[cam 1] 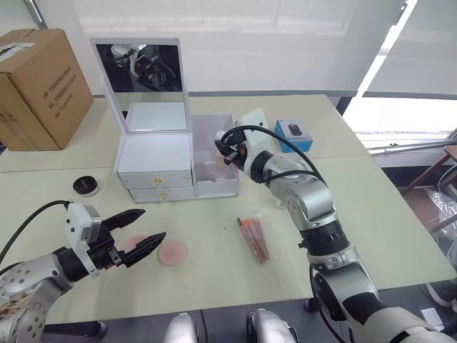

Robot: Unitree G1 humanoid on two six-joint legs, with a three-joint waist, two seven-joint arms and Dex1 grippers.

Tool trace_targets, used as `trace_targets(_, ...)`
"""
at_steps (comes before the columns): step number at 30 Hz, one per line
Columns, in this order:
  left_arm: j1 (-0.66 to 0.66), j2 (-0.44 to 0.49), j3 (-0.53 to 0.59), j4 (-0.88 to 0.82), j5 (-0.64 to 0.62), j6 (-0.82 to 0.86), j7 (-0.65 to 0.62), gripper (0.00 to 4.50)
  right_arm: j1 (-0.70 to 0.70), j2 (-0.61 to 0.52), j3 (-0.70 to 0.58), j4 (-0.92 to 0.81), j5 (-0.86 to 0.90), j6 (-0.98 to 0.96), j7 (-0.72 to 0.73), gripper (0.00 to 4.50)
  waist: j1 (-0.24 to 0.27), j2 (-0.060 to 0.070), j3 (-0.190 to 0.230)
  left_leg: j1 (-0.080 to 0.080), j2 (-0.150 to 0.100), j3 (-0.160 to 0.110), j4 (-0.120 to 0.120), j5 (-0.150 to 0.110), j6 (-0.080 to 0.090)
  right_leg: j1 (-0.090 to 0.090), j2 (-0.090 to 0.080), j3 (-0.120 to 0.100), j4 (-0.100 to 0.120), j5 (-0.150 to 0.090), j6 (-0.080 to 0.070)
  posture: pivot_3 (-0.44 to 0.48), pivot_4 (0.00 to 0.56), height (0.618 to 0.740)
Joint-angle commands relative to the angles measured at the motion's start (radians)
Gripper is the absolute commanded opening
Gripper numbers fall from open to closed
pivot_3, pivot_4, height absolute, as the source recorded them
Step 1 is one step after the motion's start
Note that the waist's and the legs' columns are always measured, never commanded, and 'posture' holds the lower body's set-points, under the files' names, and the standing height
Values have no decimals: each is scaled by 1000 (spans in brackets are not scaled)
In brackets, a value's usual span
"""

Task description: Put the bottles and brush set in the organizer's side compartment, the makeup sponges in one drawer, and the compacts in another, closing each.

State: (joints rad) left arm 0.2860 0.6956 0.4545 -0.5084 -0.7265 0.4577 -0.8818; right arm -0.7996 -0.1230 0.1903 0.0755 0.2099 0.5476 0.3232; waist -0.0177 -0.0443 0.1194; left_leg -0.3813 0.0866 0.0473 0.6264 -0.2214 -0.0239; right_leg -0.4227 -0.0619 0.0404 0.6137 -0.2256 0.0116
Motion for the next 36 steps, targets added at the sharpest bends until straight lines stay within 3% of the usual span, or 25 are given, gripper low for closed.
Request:
trace_targets(1,-8,6,17,-17,-5,-14,5,4500,6,13,-6,24,-18,-9,6,926,0,0,0,0,0,0,0,0,0,0,0,0,0,0,0,0,150,722)
trace_targets(13,-17,17,23,-6,-3,-13,5,4500,4,32,-65,-175,69,118,36,926,0,1,1,-1,0,0,0,0,0,-1,0,0,0,0,0,0,150,722)
trace_targets(28,-30,38,34,-22,-17,9,22,4500,66,17,3,57,-84,-97,49,926,1,1,1,-1,0,0,0,0,0,-1,0,0,-1,0,0,0,150,722)
trace_targets(36,-16,44,48,-25,-19,13,27,4500,114,0,8,70,-121,-99,55,926,2,1,1,-1,0,0,0,0,0,-1,0,0,-1,-1,0,0,150,722)
